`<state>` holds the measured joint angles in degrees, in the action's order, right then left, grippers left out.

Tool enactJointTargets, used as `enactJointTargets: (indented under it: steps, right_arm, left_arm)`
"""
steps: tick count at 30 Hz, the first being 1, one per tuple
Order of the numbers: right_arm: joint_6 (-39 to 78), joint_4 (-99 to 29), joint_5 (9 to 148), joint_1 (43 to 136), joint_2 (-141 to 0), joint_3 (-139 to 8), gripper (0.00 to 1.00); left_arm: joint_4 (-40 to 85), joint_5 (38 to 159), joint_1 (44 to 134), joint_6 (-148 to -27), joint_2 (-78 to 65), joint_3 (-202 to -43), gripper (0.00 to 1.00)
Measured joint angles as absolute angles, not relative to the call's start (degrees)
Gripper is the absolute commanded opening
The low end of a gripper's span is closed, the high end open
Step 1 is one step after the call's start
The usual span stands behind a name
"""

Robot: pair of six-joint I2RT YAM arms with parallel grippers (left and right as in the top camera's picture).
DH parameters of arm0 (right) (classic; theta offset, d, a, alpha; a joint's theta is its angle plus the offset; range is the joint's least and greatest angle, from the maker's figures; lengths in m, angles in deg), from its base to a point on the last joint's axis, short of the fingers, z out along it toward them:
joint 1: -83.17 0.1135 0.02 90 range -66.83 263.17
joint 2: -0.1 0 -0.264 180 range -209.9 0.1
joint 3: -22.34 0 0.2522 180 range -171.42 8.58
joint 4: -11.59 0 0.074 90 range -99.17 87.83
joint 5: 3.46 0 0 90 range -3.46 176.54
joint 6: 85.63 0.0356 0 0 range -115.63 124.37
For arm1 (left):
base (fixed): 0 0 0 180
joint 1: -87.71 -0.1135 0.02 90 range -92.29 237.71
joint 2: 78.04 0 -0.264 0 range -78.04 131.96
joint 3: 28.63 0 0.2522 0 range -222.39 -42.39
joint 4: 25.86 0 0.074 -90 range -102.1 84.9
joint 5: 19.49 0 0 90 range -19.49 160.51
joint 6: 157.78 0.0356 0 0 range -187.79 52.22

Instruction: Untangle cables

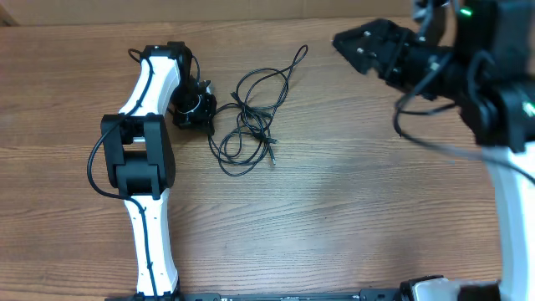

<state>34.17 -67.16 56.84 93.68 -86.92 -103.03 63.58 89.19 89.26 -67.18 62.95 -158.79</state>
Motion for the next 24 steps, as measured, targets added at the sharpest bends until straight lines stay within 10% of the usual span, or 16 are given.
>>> enactJointTargets:
  steps: [24]
  right_arm:
    - [44.5, -64.8, 56.8, 93.7, -110.2, -102.8, 1.0]
  left_arm:
    - [58.7, 88.9, 94.4, -62.7, 61.0, -155.4, 0.04]
